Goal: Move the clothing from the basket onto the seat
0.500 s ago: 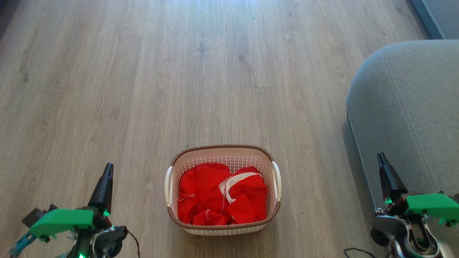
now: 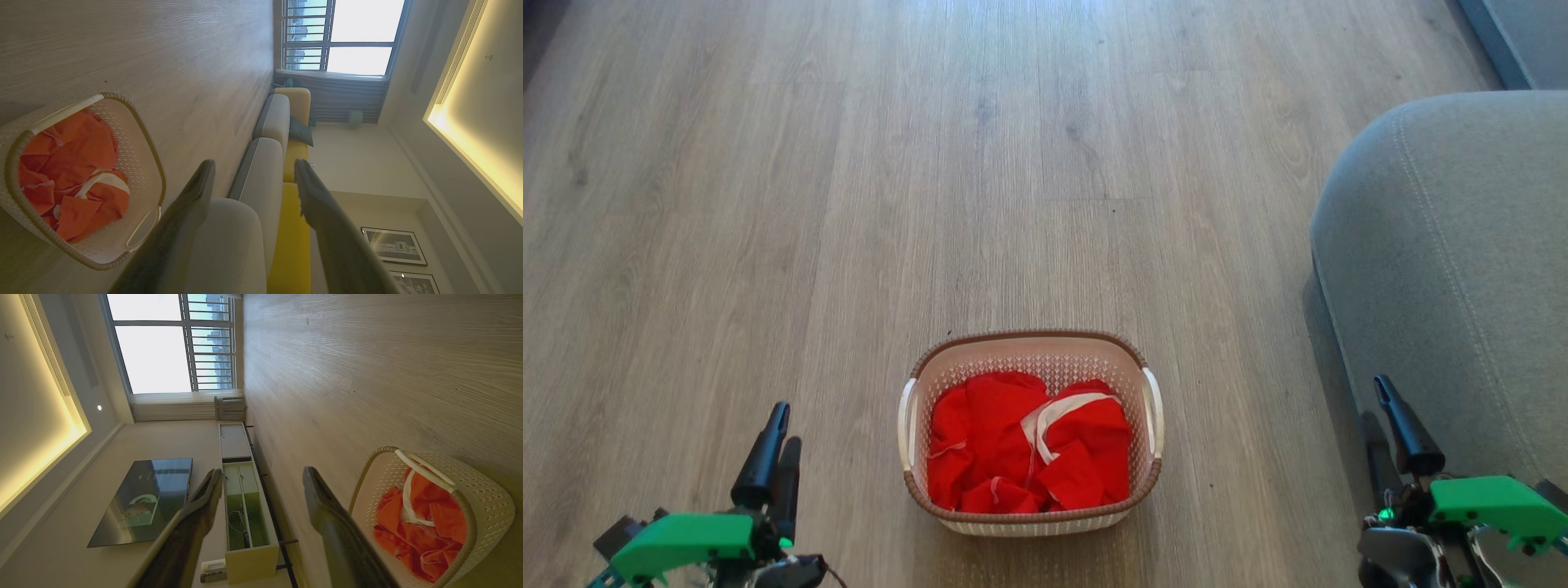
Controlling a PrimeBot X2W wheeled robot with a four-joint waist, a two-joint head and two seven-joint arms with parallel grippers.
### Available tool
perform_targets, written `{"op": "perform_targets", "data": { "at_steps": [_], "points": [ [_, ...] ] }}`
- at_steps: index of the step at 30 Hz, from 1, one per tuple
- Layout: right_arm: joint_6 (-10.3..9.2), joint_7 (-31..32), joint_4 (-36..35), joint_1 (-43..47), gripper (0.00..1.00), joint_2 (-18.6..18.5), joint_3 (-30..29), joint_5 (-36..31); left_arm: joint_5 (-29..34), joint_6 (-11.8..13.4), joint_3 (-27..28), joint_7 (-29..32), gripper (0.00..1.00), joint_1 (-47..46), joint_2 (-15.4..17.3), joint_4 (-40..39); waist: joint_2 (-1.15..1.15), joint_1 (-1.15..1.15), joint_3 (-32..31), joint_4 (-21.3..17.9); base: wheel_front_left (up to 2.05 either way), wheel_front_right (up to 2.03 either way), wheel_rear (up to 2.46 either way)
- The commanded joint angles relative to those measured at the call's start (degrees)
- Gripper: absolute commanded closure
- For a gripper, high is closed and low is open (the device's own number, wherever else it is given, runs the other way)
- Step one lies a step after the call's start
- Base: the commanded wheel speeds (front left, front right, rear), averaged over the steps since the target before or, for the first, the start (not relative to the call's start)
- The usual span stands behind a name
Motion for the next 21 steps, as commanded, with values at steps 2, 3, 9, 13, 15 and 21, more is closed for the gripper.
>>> {"op": "perform_targets", "data": {
  "at_steps": [2,3,9,13,15,21],
  "points": [
    [0.01,-1.21,-1.97,-2.29,0.0,-0.69,0.65,-1.33,0.49,-0.02,-0.37,-0.85,0.0,-2.55,0.33,-1.92,0.0,0.0,0.02,-0.01,0.0,0.0,0.0],
    [0.01,-1.42,-1.93,-2.35,0.0,-0.81,0.86,-1.85,0.72,-0.02,-0.41,-1.02,0.0,-2.57,0.33,-1.91,0.0,0.0,0.03,-0.01,0.0,0.0,0.0],
    [0.01,-2.63,-2.14,-2.79,0.0,-1.01,1.02,-8.44,4.46,-0.03,-0.41,-2.19,0.0,-2.76,0.36,-1.96,0.0,0.0,0.05,-0.03,0.0,0.0,0.0],
    [0.01,-3.13,-2.65,-2.85,0.0,-0.94,1.18,-12.08,7.15,0.03,-0.44,-2.69,0.0,-2.82,0.38,-2.22,0.0,0.0,0.05,0.0,0.0,0.0,0.0],
    [0.01,-3.47,-3.05,-2.89,0.0,-0.95,1.36,-14.64,9.01,0.2,-0.6,-3.03,0.0,-2.82,0.39,-2.49,0.0,0.0,0.05,0.03,0.0,0.0,0.0],
    [0.01,-4.49,-4.15,-2.91,0.0,-0.88,2.06,-21.2,14.45,0.75,-1.42,-4.03,0.0,-2.76,0.41,-3.34,0.0,0.0,0.03,0.12,0.0,0.0,0.0]
  ]
}}
